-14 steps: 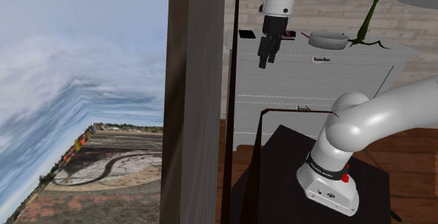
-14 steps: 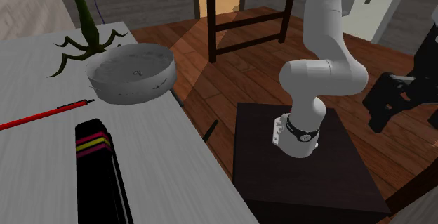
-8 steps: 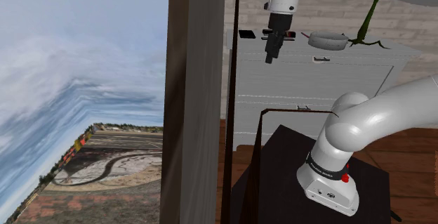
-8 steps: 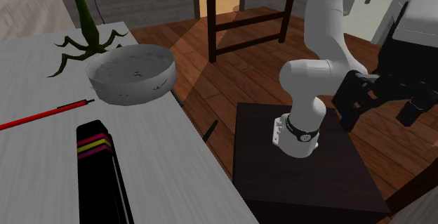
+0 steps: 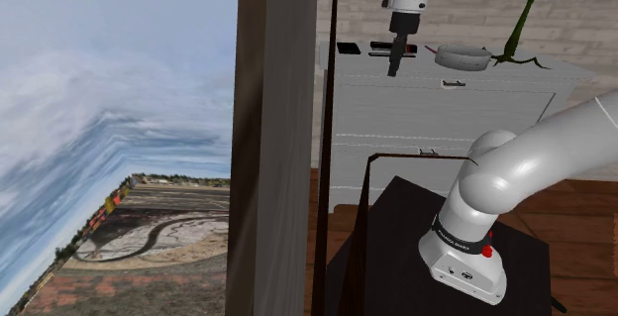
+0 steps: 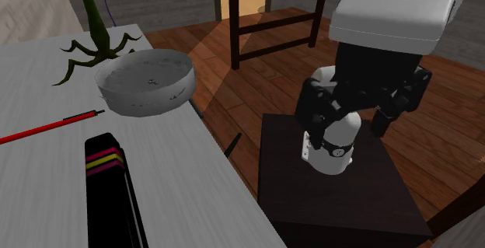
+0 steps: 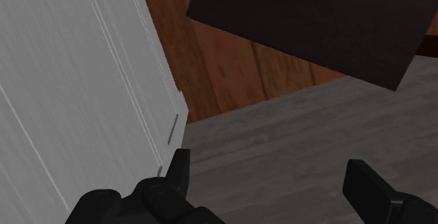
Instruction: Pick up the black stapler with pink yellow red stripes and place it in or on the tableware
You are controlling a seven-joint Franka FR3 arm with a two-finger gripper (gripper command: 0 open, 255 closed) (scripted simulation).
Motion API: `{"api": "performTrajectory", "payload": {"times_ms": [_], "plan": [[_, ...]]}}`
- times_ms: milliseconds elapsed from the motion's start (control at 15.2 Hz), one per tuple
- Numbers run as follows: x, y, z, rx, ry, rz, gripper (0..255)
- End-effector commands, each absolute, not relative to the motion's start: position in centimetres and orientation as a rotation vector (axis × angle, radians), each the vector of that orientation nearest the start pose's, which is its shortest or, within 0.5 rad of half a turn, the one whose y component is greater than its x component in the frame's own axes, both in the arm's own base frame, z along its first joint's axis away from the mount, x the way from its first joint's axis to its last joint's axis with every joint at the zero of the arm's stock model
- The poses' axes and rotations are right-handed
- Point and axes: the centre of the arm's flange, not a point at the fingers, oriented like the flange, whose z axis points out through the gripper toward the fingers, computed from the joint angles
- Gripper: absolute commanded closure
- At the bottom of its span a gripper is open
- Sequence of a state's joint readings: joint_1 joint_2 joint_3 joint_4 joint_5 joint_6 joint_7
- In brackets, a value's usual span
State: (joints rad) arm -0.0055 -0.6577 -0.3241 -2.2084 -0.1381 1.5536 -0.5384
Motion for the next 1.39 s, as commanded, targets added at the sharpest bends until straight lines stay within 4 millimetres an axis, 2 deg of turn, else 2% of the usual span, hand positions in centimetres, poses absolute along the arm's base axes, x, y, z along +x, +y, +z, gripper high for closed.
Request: {"api": "performTrajectory", "payload": {"times_ms": [0, 660, 1320], "plan": [[32.3, -18.5, 60.4, -3.049, -0.476, -0.005, 0], [36.3, -30.5, 61.8, -3.025, -0.731, -0.022, 0], [42.1, -41.8, 63.6, -2.981, -0.984, -0.039, 0]]}}
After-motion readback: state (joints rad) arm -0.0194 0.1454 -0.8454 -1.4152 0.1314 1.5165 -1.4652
